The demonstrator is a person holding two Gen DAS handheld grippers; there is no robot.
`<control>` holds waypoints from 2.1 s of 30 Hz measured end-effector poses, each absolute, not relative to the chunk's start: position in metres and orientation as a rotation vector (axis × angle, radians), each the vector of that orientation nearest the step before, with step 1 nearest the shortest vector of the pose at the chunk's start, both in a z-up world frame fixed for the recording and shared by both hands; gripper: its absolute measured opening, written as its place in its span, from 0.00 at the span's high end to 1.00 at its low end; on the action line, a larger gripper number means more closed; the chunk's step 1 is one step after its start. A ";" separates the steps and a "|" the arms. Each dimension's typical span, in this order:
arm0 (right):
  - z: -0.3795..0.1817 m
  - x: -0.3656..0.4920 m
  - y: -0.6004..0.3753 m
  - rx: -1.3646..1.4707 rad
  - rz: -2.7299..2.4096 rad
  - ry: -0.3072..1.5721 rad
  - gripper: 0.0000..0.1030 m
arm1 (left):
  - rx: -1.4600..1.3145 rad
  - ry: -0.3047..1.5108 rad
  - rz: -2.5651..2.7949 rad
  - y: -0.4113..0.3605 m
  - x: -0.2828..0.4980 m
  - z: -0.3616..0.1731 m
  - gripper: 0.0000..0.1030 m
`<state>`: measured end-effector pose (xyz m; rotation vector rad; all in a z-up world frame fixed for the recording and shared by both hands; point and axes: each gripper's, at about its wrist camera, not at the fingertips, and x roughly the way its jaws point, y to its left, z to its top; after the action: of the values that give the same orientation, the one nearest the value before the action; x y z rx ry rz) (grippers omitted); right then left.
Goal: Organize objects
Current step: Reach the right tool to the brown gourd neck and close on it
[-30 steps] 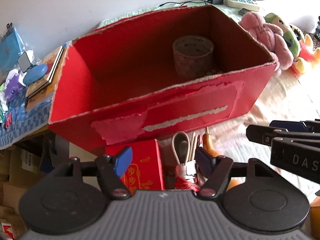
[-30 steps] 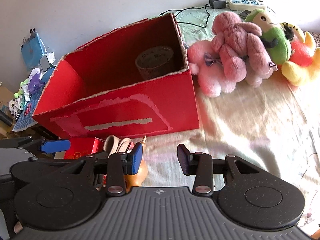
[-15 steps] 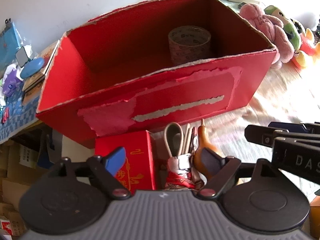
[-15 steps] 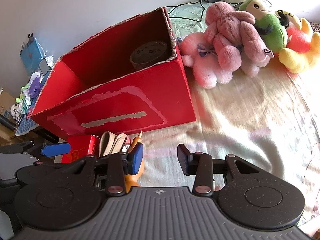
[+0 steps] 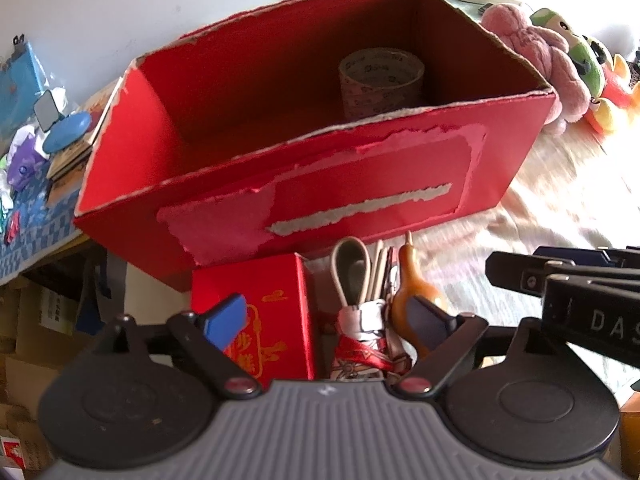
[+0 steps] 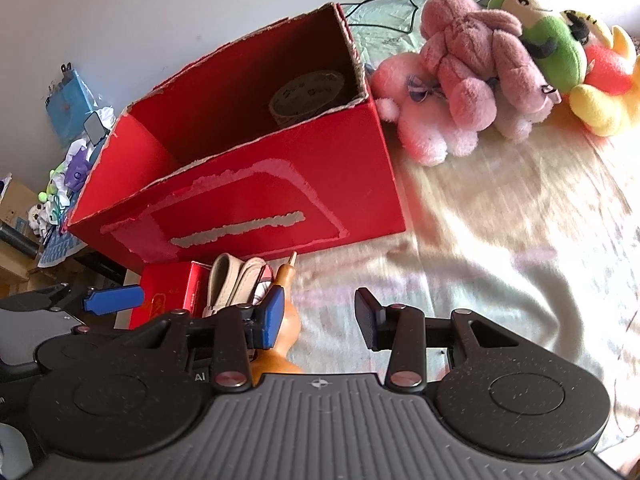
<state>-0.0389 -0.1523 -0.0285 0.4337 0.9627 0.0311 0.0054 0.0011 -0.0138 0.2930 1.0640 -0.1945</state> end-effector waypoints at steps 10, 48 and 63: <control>-0.033 -0.035 -0.148 0.458 0.054 0.986 0.58 | 0.280 1.085 -0.203 0.008 0.005 -0.018 0.10; -0.067 -0.015 -0.122 0.429 0.182 1.114 0.59 | 0.176 1.072 -0.486 0.028 -0.012 -0.007 0.11; -0.070 -0.033 -0.172 0.565 0.078 1.086 0.59 | 0.178 1.066 -0.717 -0.002 -0.016 -0.004 0.13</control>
<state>-0.0328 -0.1719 -0.0699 0.5650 1.0860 0.0777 -0.0159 -0.0024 -0.0042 0.1783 1.0658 -0.7175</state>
